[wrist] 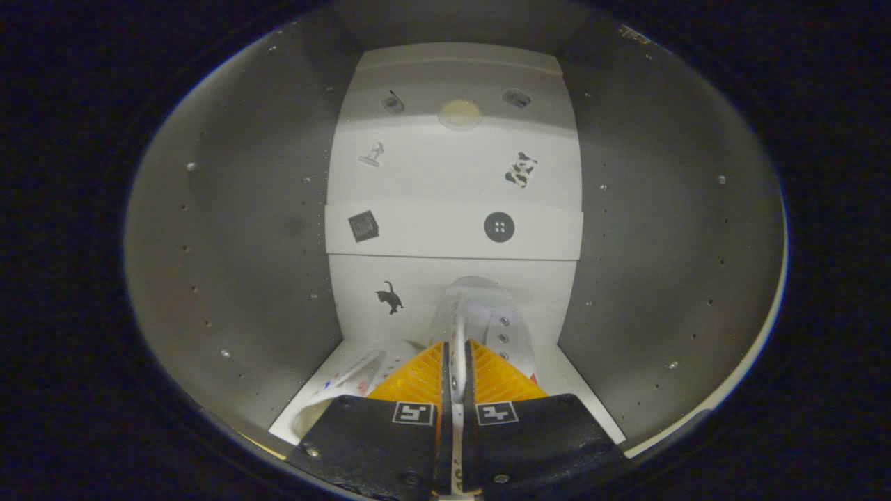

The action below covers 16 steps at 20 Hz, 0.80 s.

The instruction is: Open the shoe cabinet door, grab the shoes and put them into the shoe cabinet, then close the shoe cabinet door.

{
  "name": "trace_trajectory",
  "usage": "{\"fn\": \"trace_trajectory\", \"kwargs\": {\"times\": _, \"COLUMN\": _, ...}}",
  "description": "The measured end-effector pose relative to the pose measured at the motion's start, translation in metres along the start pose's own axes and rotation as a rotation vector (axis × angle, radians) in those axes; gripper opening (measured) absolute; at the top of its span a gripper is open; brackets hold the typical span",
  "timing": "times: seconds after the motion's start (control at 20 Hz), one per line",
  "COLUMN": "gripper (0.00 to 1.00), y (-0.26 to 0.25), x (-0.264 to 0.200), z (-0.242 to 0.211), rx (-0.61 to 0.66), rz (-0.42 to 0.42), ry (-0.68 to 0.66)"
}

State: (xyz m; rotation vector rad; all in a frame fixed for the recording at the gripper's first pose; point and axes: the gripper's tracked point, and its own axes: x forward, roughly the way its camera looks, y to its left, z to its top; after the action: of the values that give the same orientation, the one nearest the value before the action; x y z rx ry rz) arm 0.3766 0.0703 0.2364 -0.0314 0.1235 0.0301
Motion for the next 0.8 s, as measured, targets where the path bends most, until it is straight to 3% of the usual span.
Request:
{"fn": "trace_trajectory", "kwargs": {"times": 0.65, "gripper": 0.09, "y": -0.004, "x": 0.052, "z": -0.053, "rx": 0.063, "rz": -0.036, "ry": 0.287}}
{"fn": "trace_trajectory", "kwargs": {"times": 0.8, "gripper": 0.09, "y": -0.002, "x": 0.052, "z": -0.055, "rx": 0.086, "rz": -0.042, "ry": 0.302}}
